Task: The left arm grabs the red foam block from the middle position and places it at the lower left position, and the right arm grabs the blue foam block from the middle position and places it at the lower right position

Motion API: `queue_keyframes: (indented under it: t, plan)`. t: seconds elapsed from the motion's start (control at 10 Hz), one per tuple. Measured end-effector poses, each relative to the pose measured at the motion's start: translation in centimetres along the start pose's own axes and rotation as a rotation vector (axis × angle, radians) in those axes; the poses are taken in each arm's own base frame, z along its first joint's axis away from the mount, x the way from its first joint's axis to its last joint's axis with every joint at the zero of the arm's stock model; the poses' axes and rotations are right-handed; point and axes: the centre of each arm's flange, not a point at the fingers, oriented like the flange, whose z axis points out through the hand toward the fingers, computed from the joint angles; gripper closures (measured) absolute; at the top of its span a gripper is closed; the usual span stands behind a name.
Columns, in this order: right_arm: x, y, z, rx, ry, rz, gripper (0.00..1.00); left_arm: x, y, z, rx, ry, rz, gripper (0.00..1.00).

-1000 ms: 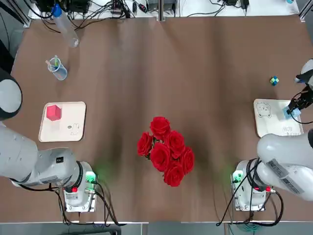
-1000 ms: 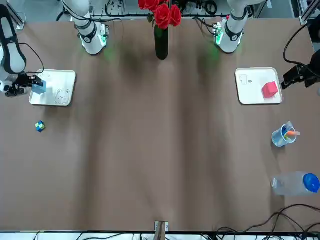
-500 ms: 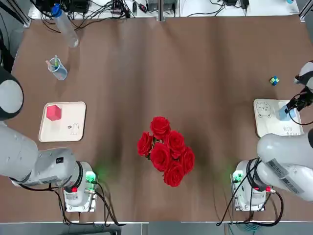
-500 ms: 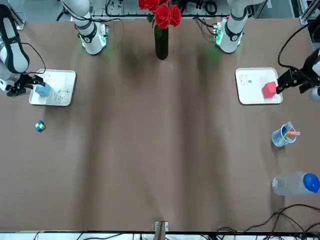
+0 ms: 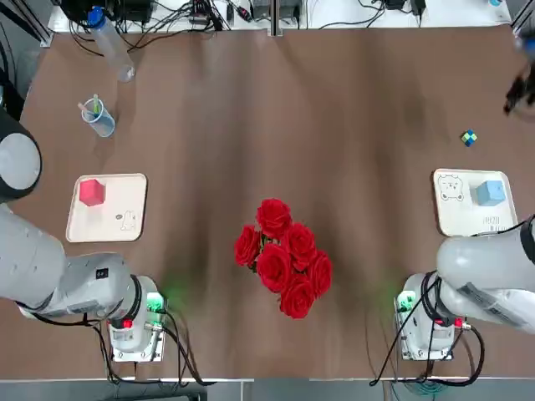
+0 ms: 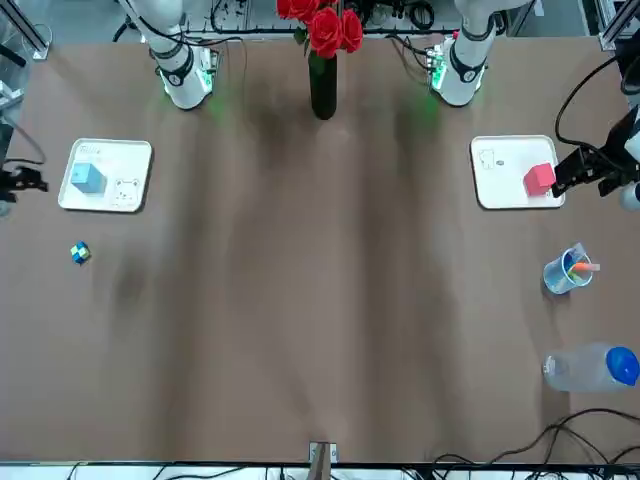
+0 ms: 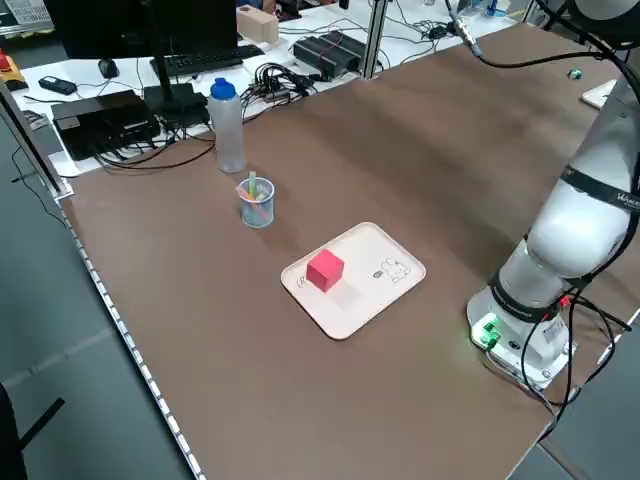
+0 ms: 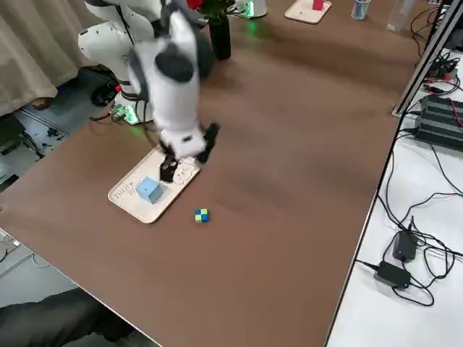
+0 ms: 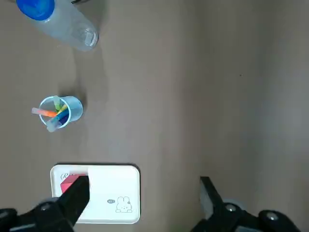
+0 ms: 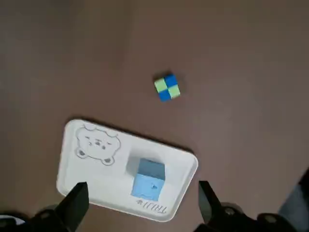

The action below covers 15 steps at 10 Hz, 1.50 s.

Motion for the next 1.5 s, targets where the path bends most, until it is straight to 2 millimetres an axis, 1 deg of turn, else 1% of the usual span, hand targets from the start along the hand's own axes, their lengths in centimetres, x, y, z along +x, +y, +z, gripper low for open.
queue_keyframes:
  t: [0.1,0.2,0.3,0.5,0.6,0.7,0.8,0.9,1.0,1.2,1.3,1.4,1.5]
  plan:
    - [2.7,-2.6,-3.7,-0.038,0.032,0.005,0.0,0.0,0.3,0.0,0.0,0.0,0.006,0.0]
    - [5.0,-5.6,-6.2,-0.063,0.056,0.022,0.0,0.0,0.7,0.0,-0.001,0.0,0.013,0.0]
    - [6.9,-8.8,-8.3,-0.076,0.07,0.053,0.0,-0.1,0.9,0.0,-0.001,0.0,0.017,0.0]
    - [10.0,-15.6,-12.8,-0.094,0.124,0.128,0.0,-0.1,1.1,0.0,-0.001,0.0,0.02,0.0]
    - [10.9,-18.1,-14.7,-0.097,0.163,0.176,0.0,0.0,1.1,0.1,-0.002,-0.001,0.02,0.0]
    - [11.3,-19.6,-16.2,-0.099,0.196,0.219,0.0,0.0,1.1,0.1,-0.002,-0.002,0.02,0.0]
    - [11.3,-20.4,-17.5,-0.093,0.223,0.262,0.0,0.0,1.1,0.2,-0.002,-0.003,0.02,0.0]
    - [11.3,-21.0,-18.3,-0.06,0.239,0.304,0.0,0.1,1.0,0.3,-0.002,-0.006,0.019,0.0]
    - [11.2,-21.4,-18.6,-0.021,0.239,0.327,0.0,0.2,1.0,0.5,-0.002,-0.009,0.018,0.0]
    - [10.0,-22.2,-18.3,0.01,0.158,0.322,0.0,0.3,0.9,0.6,-0.003,-0.011,0.016,0.0]
    - [9.6,-22.9,-18.6,0.012,0.149,0.313,0.0,0.3,0.9,0.6,-0.003,-0.011,0.016,0.0]
    - [9.0,-23.5,-19.2,0.009,0.155,0.307,0.0,0.3,0.8,0.6,-0.003,-0.011,0.015,0.0]
    - [8.3,-23.6,-19.8,0.004,0.163,0.312,0.0,0.3,0.7,0.6,-0.002,-0.011,0.013,0.0]
